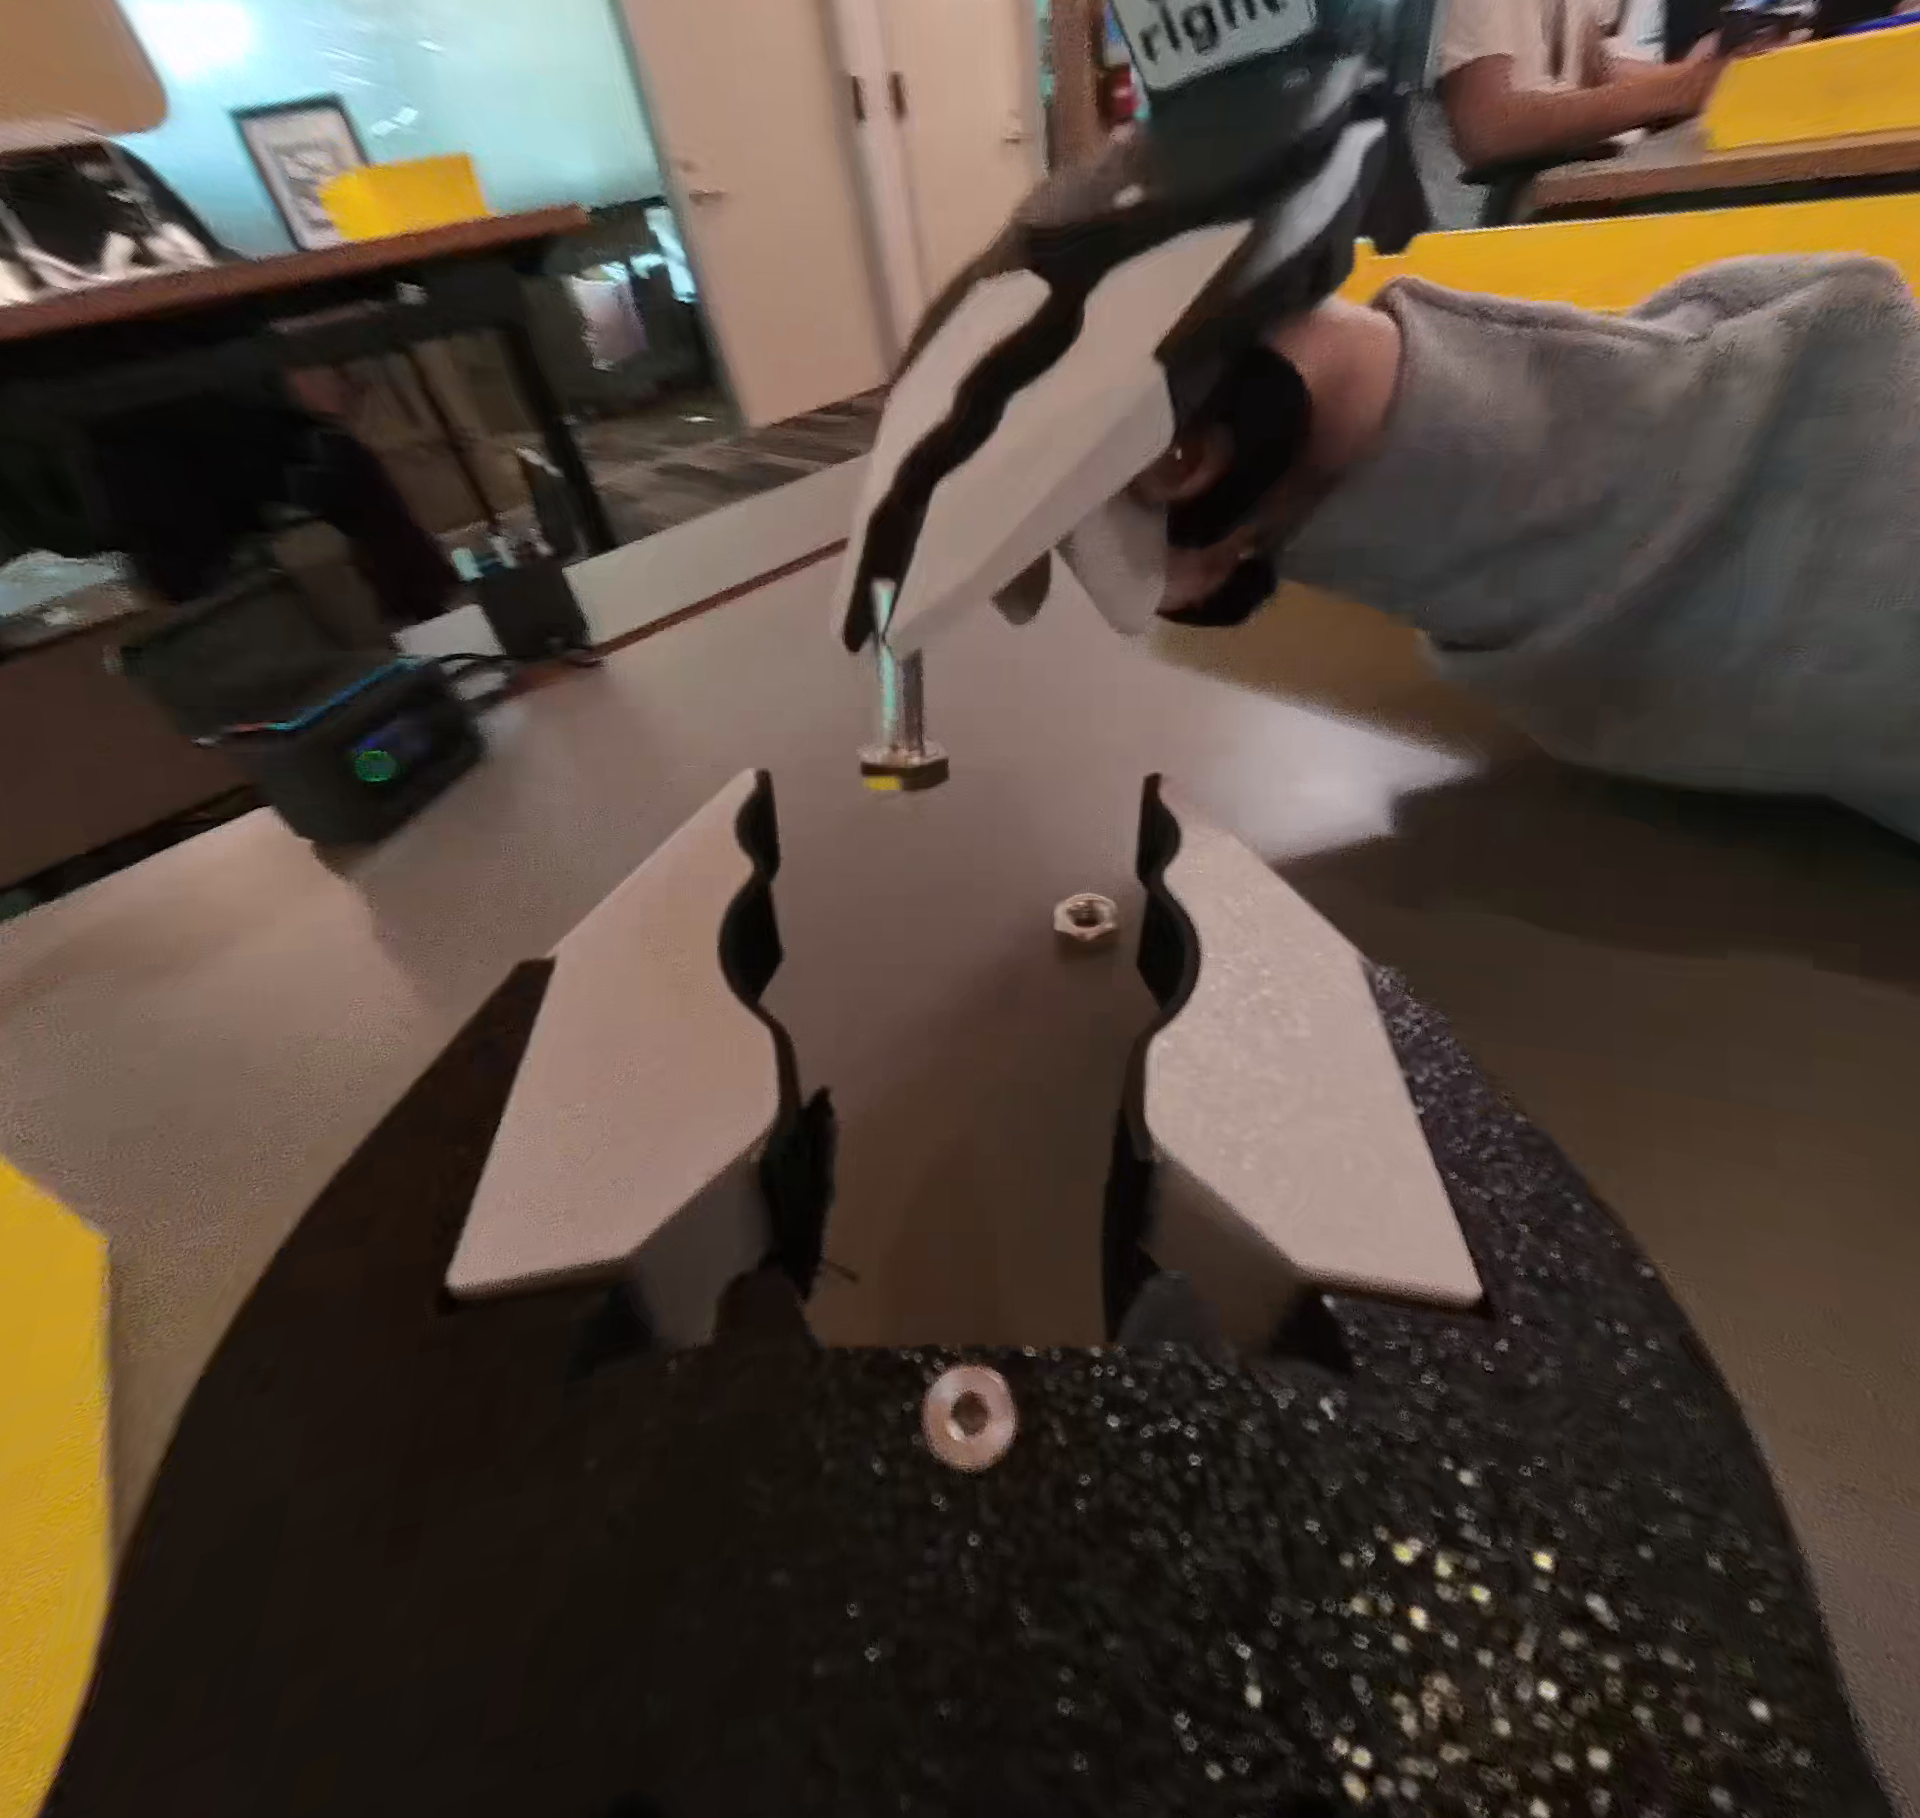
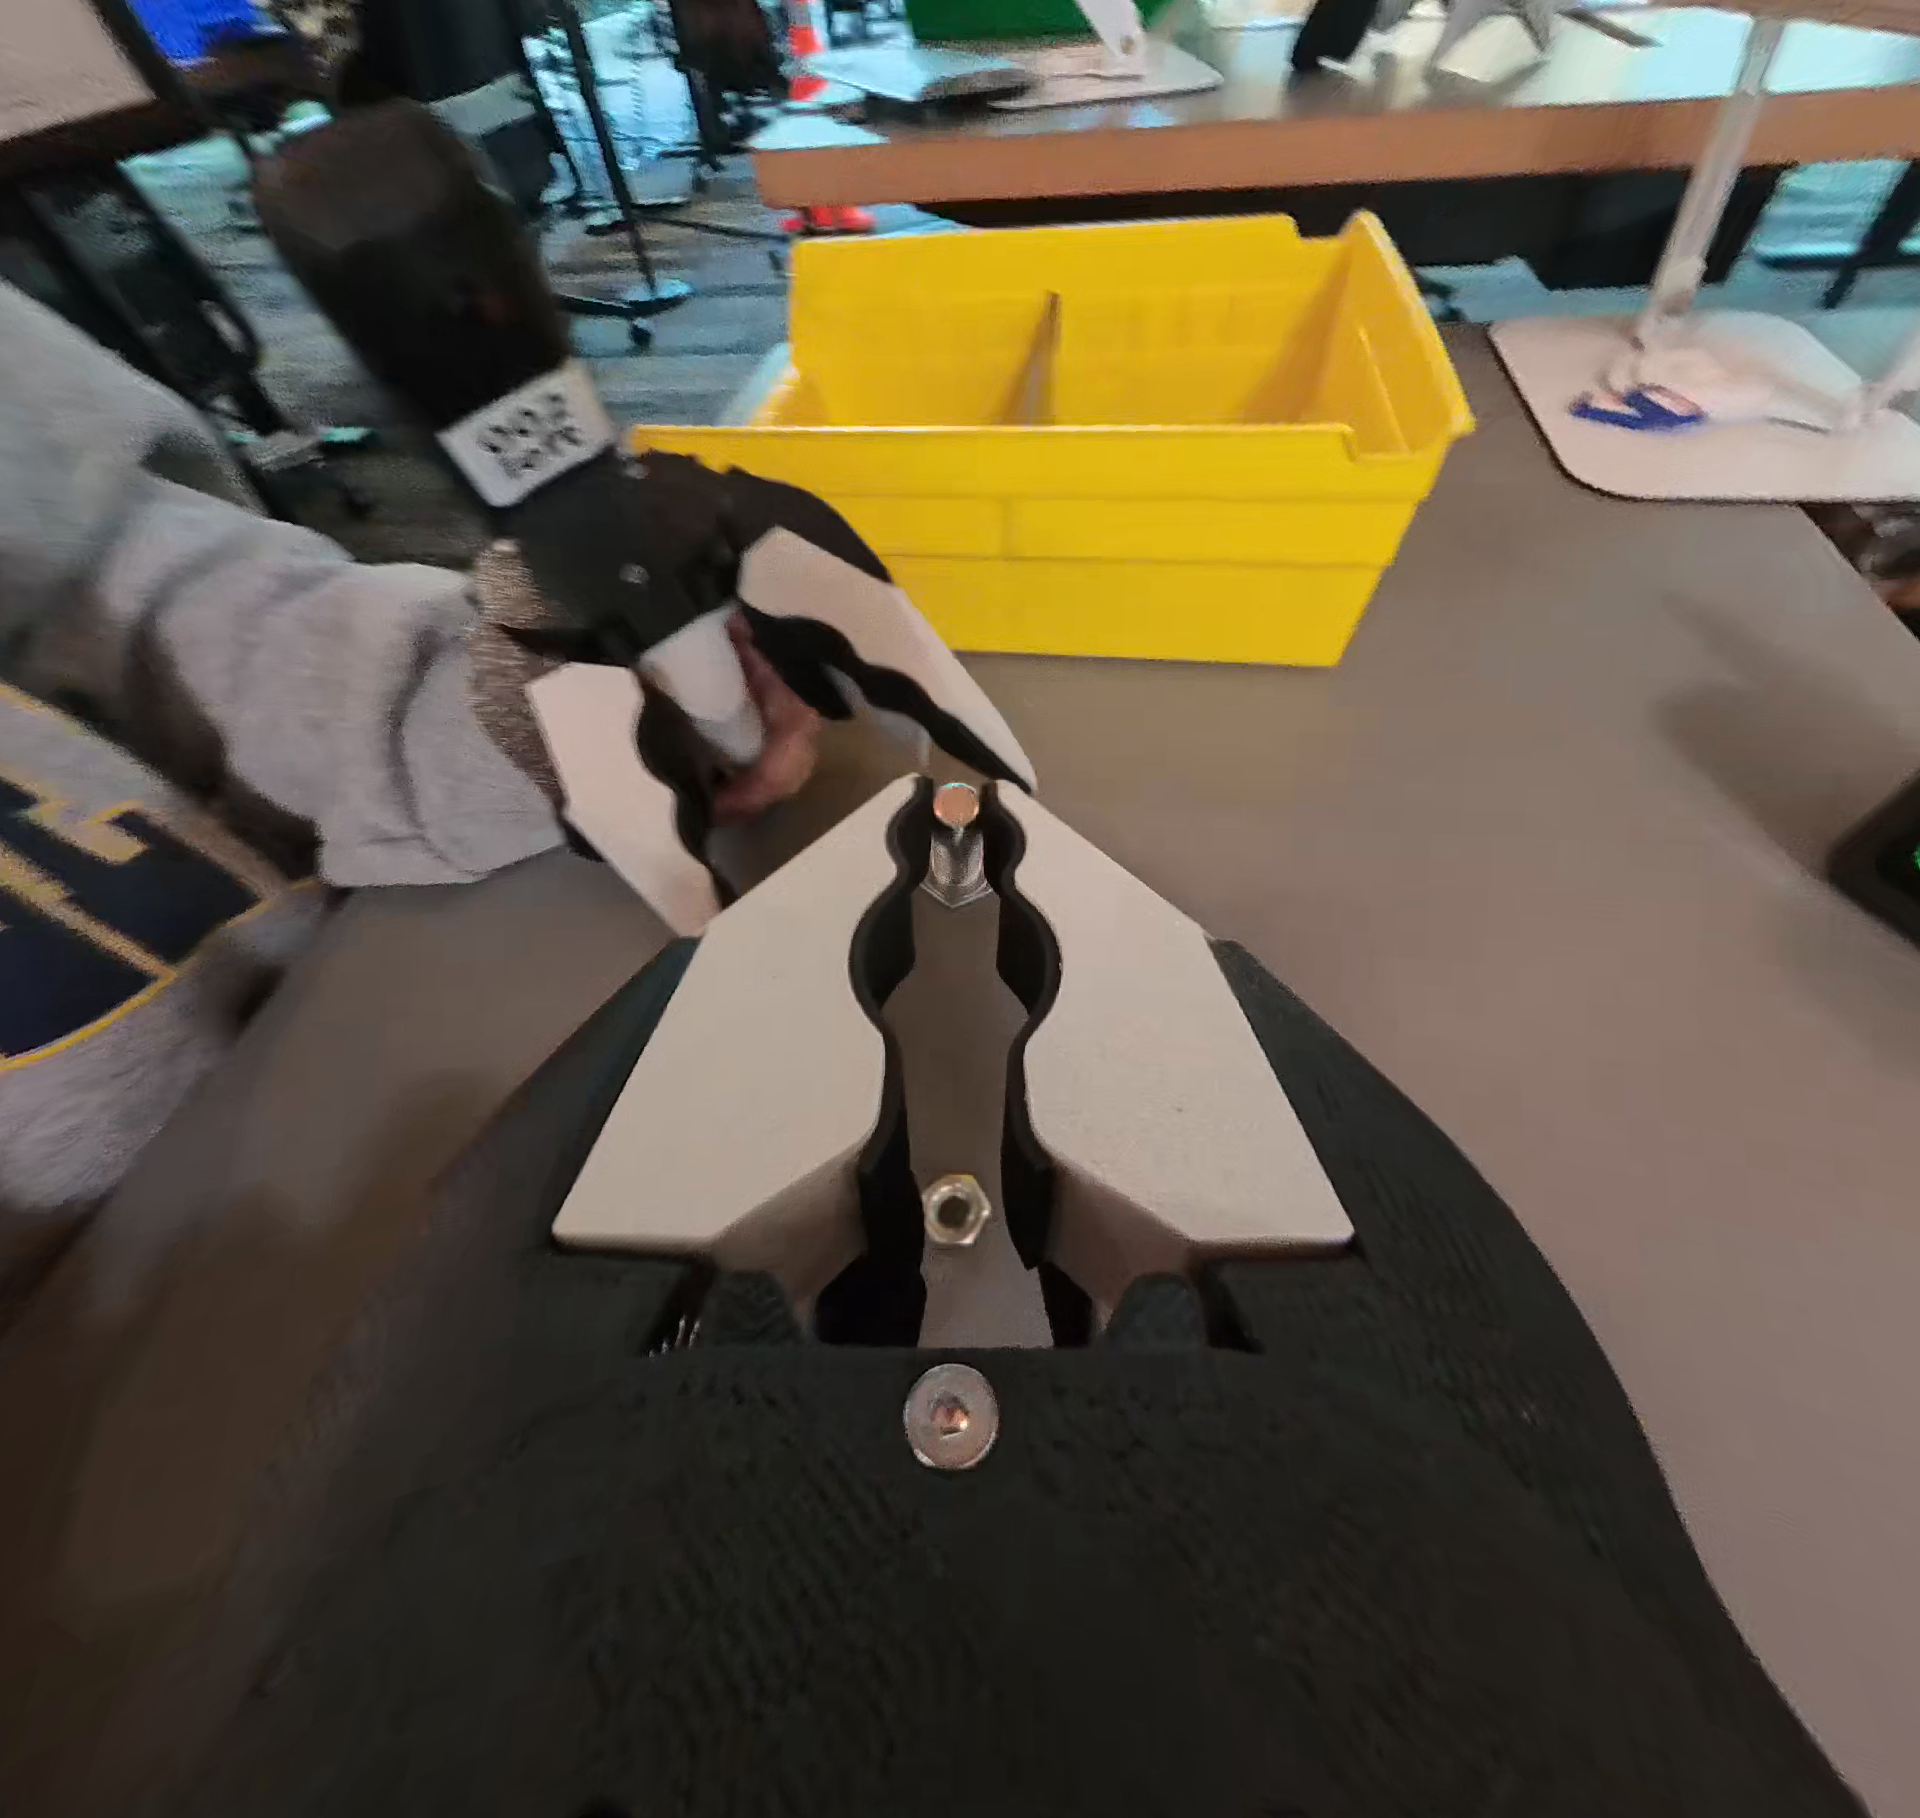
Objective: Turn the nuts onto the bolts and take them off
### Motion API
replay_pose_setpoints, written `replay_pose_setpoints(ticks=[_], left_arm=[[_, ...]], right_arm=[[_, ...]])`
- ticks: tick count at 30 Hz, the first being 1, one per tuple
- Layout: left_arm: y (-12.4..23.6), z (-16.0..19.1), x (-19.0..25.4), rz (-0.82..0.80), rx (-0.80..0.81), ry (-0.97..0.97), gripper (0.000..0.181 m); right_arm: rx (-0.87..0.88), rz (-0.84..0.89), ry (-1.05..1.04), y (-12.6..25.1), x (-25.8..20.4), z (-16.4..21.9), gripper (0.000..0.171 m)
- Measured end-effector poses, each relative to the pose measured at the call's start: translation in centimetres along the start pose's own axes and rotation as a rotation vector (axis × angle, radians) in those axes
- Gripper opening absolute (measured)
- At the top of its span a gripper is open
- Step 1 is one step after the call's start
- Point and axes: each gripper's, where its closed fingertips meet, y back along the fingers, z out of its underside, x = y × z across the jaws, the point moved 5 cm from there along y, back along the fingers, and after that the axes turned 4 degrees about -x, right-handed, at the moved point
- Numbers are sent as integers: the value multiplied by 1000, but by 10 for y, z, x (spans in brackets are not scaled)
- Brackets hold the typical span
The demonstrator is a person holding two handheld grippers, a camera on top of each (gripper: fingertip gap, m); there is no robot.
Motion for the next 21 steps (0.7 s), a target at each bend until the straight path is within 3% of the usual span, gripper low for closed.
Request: replay_pose_setpoints(ticks=[11,15,21], left_arm=[[-1,-4,9,57,33,4,39],[5,-10,15,249,119,85,30],[10,-13,18,464,152,205,31]], right_arm=[[-27,-103,33,1,-17,-4,8],[-31,-223,52,1,-31,-3,8],[-8,-306,58,6,-39,-4,8]])
